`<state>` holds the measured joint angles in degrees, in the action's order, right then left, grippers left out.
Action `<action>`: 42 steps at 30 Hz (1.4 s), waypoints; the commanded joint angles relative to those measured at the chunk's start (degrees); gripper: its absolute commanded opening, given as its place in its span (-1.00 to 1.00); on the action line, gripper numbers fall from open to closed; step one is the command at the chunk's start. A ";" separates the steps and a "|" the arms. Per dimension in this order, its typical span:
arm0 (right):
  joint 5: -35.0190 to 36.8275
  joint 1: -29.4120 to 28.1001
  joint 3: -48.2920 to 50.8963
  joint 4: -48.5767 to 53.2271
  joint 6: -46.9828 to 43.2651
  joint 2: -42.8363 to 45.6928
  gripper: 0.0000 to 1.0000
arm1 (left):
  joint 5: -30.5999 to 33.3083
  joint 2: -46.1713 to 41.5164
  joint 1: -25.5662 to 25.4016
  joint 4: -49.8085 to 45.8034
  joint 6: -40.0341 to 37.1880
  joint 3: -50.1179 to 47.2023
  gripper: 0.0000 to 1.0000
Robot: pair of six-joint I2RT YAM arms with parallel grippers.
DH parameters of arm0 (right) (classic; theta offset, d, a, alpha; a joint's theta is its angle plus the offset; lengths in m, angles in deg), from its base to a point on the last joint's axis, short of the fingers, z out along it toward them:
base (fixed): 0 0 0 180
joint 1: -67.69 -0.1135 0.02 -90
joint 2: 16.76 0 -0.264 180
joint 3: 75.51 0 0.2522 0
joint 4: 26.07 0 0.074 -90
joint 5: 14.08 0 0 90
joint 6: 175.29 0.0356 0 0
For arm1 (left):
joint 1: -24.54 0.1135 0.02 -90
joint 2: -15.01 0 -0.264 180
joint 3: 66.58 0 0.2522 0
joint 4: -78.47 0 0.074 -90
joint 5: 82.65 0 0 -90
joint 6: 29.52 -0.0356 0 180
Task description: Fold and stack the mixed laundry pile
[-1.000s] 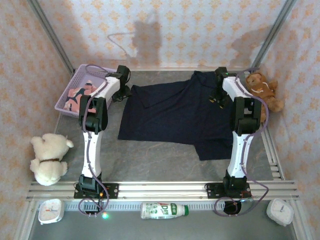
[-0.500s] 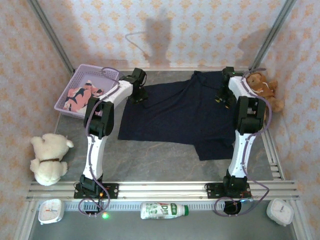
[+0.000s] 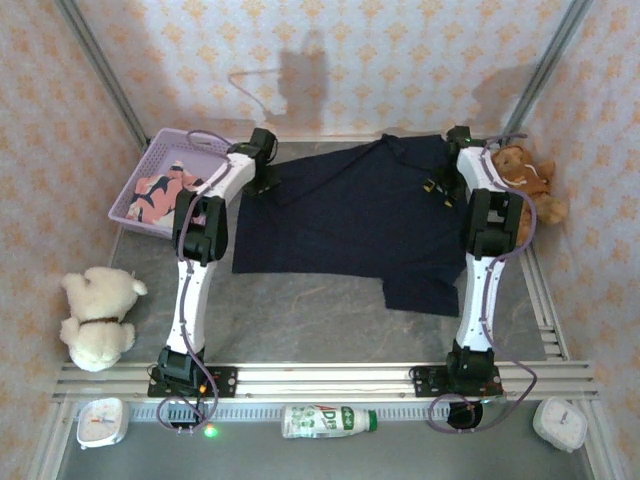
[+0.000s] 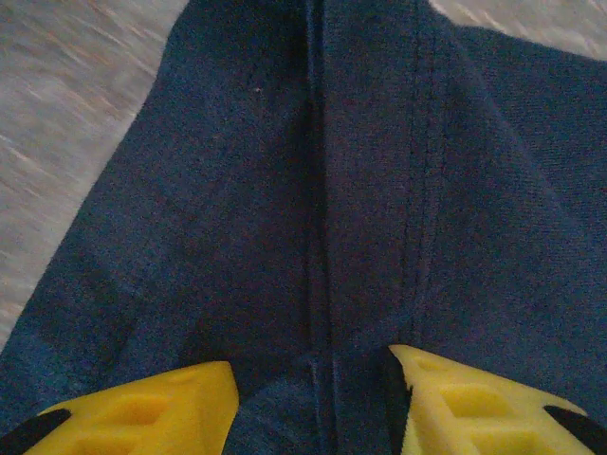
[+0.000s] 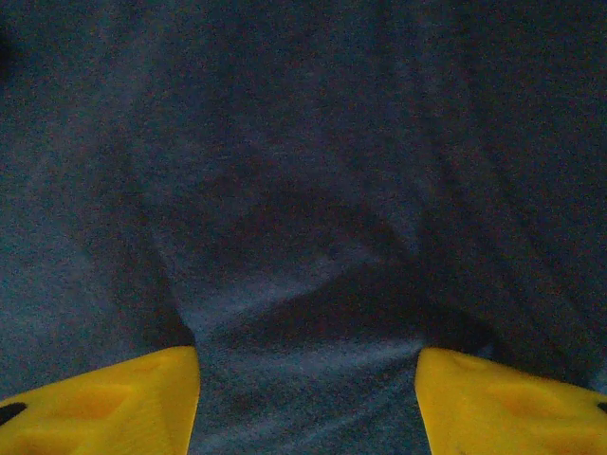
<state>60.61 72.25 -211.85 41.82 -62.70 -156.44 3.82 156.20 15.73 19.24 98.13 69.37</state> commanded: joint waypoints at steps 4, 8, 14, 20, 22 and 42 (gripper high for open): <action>-4.57 0.14 -5.93 -1.56 -1.57 -3.52 0.30 | 3.25 0.52 1.41 -5.45 -0.26 -1.10 -0.02; -5.32 0.12 -4.96 -2.18 -2.71 0.60 0.35 | 0.47 -2.49 1.39 -4.36 -0.61 -2.34 0.22; 1.20 -0.59 8.06 0.85 -1.70 14.83 0.48 | -3.52 -7.14 0.24 -6.44 -5.35 0.10 0.50; 6.89 -2.20 27.20 4.03 0.73 29.72 0.42 | -5.12 -14.68 -1.00 -3.46 -6.46 -8.24 1.00; 7.10 -2.86 33.20 4.36 1.68 33.44 0.40 | -5.35 -17.22 -1.41 -2.09 -6.15 -12.05 1.00; 11.06 -10.73 82.91 -4.52 16.37 67.59 0.19 | -1.52 -35.67 -13.40 7.87 3.44 -41.23 1.00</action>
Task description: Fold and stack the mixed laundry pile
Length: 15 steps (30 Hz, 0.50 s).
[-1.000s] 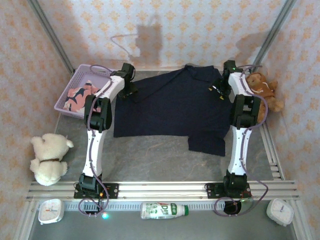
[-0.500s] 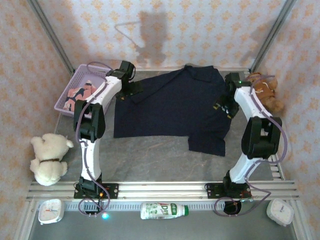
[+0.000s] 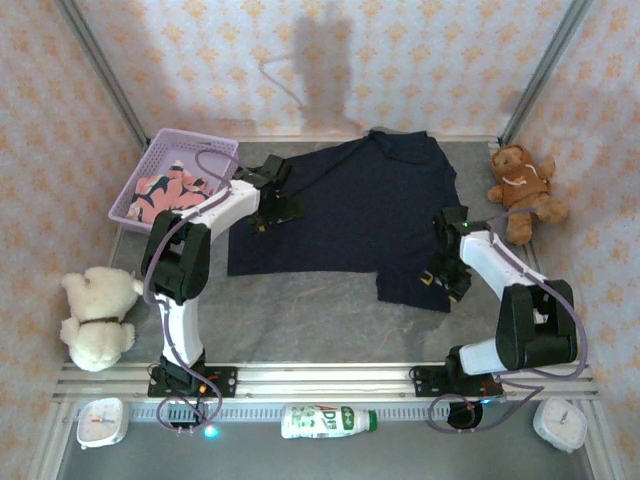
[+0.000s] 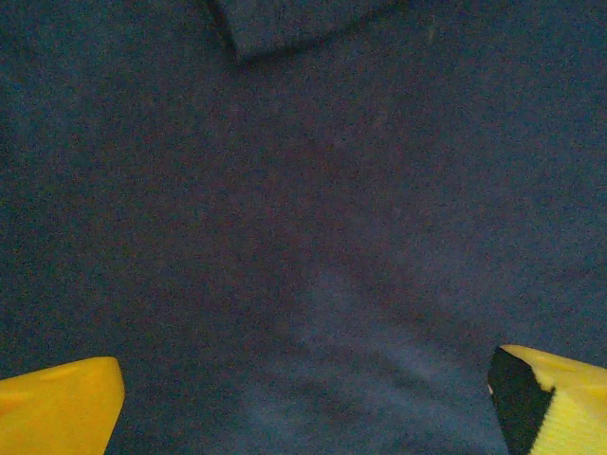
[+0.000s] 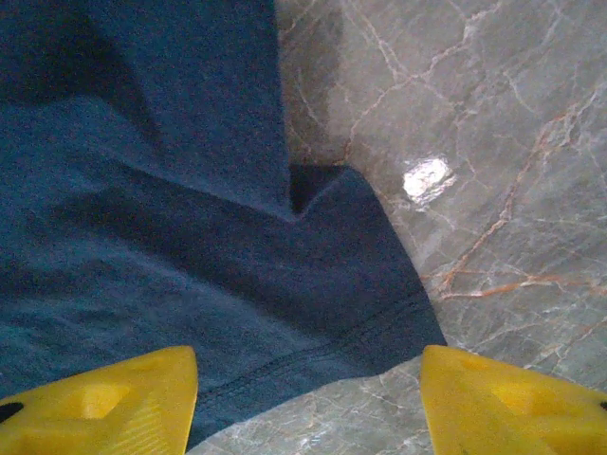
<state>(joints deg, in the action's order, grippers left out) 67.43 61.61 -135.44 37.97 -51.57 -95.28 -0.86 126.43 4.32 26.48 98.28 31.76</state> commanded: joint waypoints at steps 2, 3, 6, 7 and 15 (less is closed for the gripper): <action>3.92 -0.06 8.03 -2.80 5.88 5.75 0.18 | 4.10 -6.73 -2.38 0.44 3.97 -4.74 1.00; 3.58 -0.07 8.58 -4.18 6.43 4.76 0.18 | 4.46 -7.31 -2.44 0.52 4.43 -5.49 1.00; 3.29 -0.07 9.60 -7.56 7.95 0.93 0.16 | 5.73 -9.38 -2.41 0.16 5.00 -7.58 1.00; 3.29 -0.04 9.81 -8.53 8.41 -0.36 0.16 | 6.43 -10.18 -2.41 -0.32 4.85 -8.12 1.00; 6.09 -0.23 9.70 -12.11 6.36 -2.68 -0.71 | 9.22 -14.87 -1.75 -3.98 2.29 -11.96 1.00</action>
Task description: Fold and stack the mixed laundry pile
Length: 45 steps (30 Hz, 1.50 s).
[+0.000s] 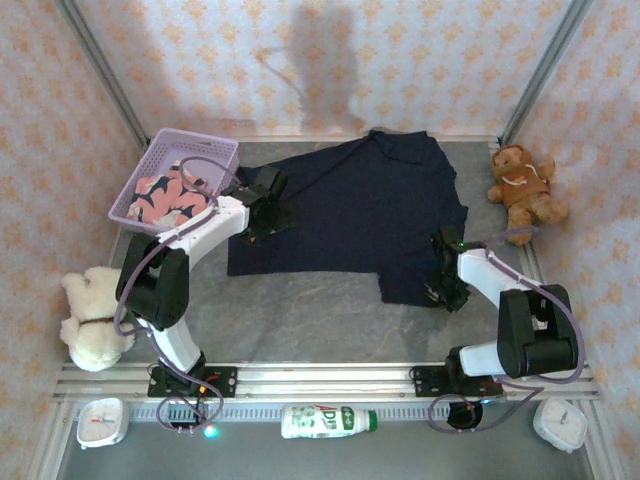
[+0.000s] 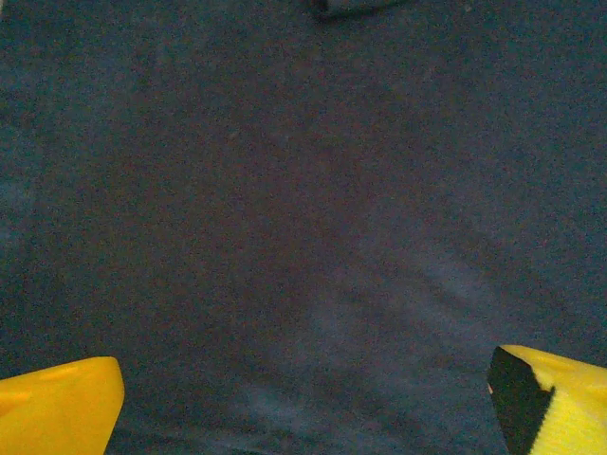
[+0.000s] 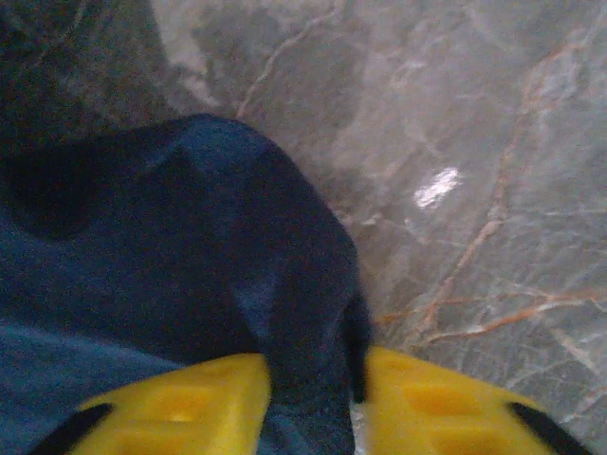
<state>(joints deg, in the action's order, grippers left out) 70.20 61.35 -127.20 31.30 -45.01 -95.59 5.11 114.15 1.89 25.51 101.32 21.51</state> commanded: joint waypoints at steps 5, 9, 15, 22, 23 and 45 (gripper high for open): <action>0.54 0.02 0.53 -3.94 -1.15 -0.86 -1.00 | 2.09 -5.64 4.07 -2.91 -0.76 -6.87 1.00; -1.23 0.04 -3.23 1.81 -1.54 3.23 -1.00 | 3.06 -8.16 5.85 -3.57 -1.46 -10.50 1.00; -1.22 0.02 -8.85 8.23 -2.58 4.86 -1.00 | 2.24 -9.44 6.04 -1.07 2.01 -16.24 0.88; -4.43 0.02 -10.58 7.30 -1.96 3.59 -1.00 | 4.46 -10.58 6.04 3.24 9.93 -24.89 0.46; -4.33 0.02 -10.65 7.08 -2.48 3.46 -1.00 | 4.12 -10.32 6.00 4.52 11.14 -25.78 0.39; -4.57 0.02 -20.71 9.70 -2.75 2.85 -1.00 | 8.12 -8.45 4.74 -5.01 7.63 -12.89 -1.00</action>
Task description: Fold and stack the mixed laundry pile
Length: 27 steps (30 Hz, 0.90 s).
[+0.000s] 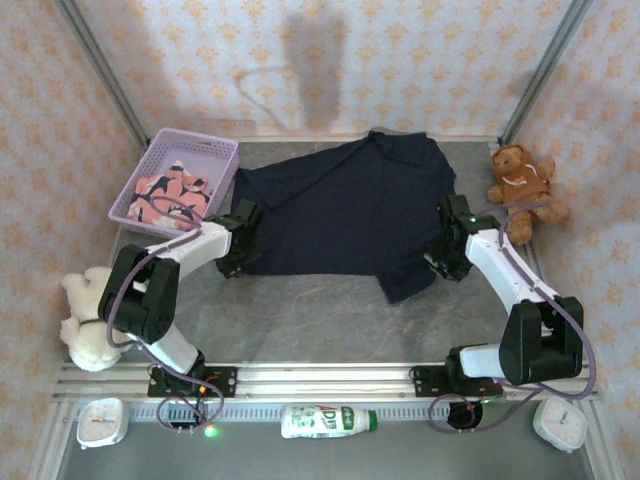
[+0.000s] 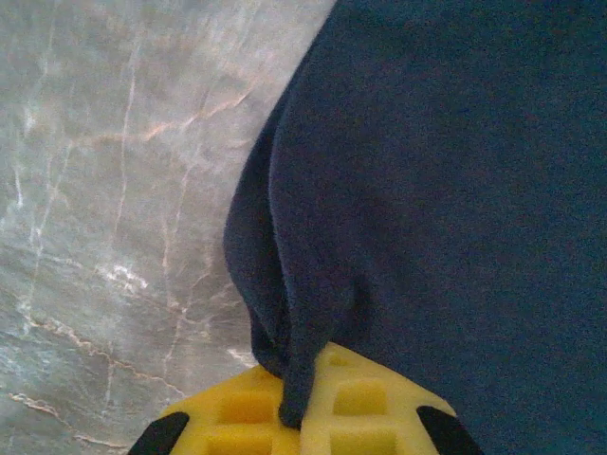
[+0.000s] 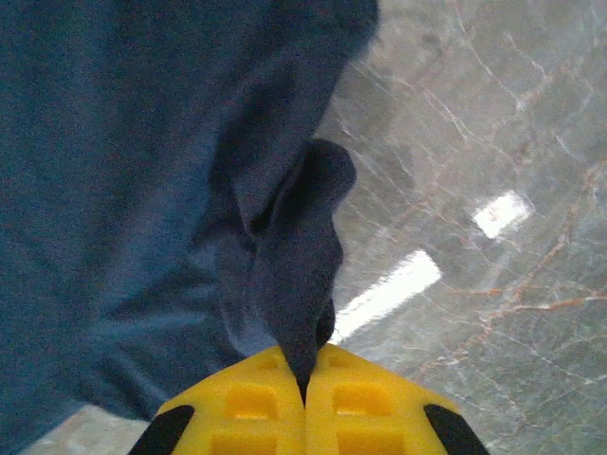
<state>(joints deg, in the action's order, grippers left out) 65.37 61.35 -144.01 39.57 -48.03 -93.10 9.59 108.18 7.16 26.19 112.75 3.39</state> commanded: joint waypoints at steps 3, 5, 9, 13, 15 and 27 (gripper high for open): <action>-0.88 0.03 -9.23 0.41 0.62 -1.96 -1.00 | 4.66 -1.75 -0.44 -7.58 -5.14 11.04 -1.00; -0.17 0.10 -13.28 -0.62 0.67 -4.60 -1.00 | 5.53 -0.17 -0.26 -8.37 -6.28 15.00 -1.00; 1.53 0.53 -22.24 -0.78 0.01 -11.22 -1.00 | 5.85 4.23 0.84 -9.82 -7.27 21.00 -1.00; 3.18 1.66 -30.76 0.92 -1.44 -18.14 -1.00 | 5.77 6.75 2.59 -8.42 -6.58 23.44 -1.00; 3.29 2.25 -33.48 1.06 -1.48 -20.79 -1.00 | 5.75 8.11 3.21 -7.89 -6.65 24.76 -1.00; 1.18 3.27 -52.21 -1.48 -1.71 -39.74 -1.00 | 6.87 21.79 5.91 -10.86 -9.33 38.61 -1.00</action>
<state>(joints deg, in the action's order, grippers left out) 65.87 64.38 -191.20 38.76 -48.69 -128.77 13.07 127.48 12.18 18.48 104.90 38.95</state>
